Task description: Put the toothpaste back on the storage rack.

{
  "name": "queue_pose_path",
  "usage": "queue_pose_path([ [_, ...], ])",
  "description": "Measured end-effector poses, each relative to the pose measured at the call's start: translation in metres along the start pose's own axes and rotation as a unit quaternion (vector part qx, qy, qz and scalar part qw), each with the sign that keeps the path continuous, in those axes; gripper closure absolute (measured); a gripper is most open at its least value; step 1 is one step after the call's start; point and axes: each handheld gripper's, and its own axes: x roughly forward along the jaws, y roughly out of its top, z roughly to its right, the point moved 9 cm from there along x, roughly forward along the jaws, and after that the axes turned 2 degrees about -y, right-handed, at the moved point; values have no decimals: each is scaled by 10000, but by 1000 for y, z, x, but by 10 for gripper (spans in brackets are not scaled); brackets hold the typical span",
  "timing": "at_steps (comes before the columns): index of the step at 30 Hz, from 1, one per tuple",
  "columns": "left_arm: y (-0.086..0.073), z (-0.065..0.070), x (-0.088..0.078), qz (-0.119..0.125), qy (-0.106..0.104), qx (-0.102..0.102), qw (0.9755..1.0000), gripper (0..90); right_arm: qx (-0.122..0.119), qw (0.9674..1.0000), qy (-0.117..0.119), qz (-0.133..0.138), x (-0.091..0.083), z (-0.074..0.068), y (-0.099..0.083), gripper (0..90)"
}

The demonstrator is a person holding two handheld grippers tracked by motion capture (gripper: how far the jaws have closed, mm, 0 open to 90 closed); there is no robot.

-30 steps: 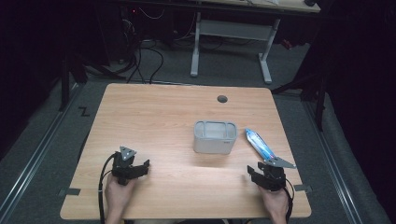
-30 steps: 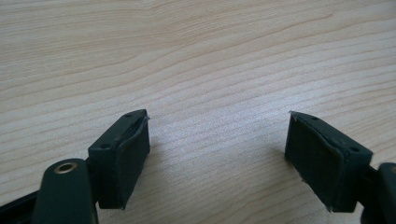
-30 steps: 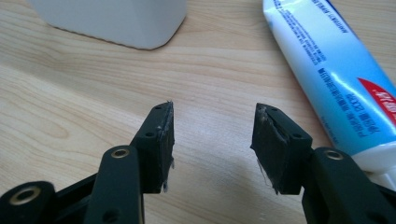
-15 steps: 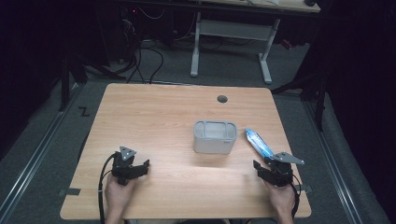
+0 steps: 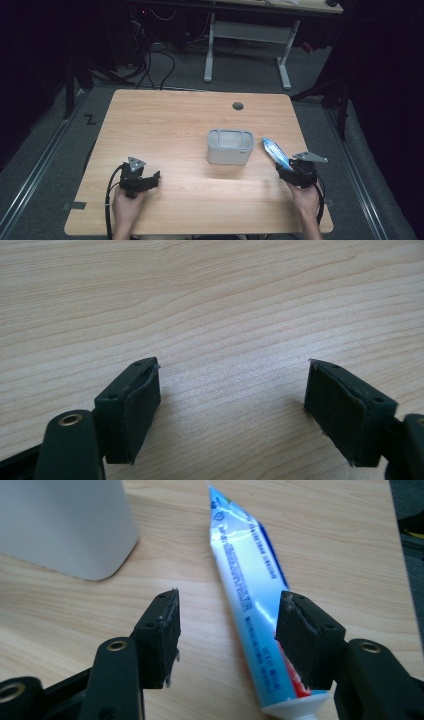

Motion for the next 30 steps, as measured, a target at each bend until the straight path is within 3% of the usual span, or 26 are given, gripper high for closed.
queue_pose_path([
  [8, 0, 0, 0, -4, -19, -8, 10000, 228, 105, 9999, -68, -84, 8, 13, 8, 430],
  [13, 0, 0, 0, -3, 11, 0, 10000, 231, 52, 9998, -40, -209, 16, 14, 14, 418],
  [17, 0, 0, 1, -3, 13, -2, 10000, 231, 37, 9989, 137, -455, 27, 11, 21, 398],
  [30, 1, 0, 1, 4, 4, -21, 10000, 231, -180, 9937, -114, -1099, 58, 18, 25, 338],
])
